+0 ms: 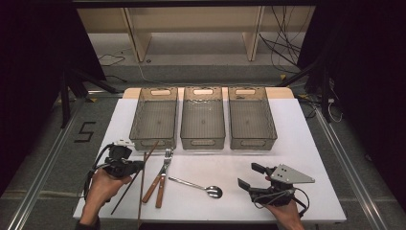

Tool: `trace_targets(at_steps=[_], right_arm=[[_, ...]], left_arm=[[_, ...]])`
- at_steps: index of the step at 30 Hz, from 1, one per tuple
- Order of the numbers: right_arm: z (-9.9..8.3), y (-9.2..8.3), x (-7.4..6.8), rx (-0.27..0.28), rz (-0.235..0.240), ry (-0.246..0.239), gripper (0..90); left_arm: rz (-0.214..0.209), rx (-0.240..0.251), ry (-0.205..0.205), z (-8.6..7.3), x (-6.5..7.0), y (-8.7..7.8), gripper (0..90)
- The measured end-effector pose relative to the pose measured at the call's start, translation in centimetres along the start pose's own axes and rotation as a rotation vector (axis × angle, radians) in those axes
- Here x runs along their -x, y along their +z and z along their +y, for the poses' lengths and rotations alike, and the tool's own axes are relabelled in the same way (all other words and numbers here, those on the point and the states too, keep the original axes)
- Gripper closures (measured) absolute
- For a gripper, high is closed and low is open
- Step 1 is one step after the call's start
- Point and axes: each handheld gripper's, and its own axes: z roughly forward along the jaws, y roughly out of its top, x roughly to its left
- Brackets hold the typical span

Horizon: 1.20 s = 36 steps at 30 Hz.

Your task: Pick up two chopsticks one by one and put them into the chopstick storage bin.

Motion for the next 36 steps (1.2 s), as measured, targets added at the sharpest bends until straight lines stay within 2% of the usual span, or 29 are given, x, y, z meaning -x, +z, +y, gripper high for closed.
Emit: trace_targets(at_steps=[4, 9, 14, 15, 26, 36], right_arm=[[0.0, 0.1, 0.0, -0.001, 0.004, -0.001, 25.8], [0.0, 0.0, -0.1, 0.003, 0.006, -0.003, 25.8], [0.0, -0.1, 0.0, 0.003, 0.009, 0.002, 25.8], [0.0, 0.0, 0.0, 0.003, 0.009, 0.002, 25.8], [0.0, 0.1, -0.2, -0.001, 0.020, -0.001, 25.8], [0.0, 0.1, -0.1, 0.000, 0.025, 0.001, 25.8]], left_arm=[[-0.022, 0.022, 0.005, 1.7, -0.6, -0.9, 84.4], [-0.015, 0.043, 0.012, 4.1, -1.4, -1.2, 84.4], [-0.024, 0.104, -0.003, 6.3, -2.2, -1.4, 84.4], [-0.024, 0.104, 0.000, 6.7, -2.3, -1.4, 84.4], [0.015, 0.109, 0.012, 11.7, -2.7, -0.2, 84.4], [0.045, 0.134, -0.009, 15.5, -3.8, 1.4, 84.4]])
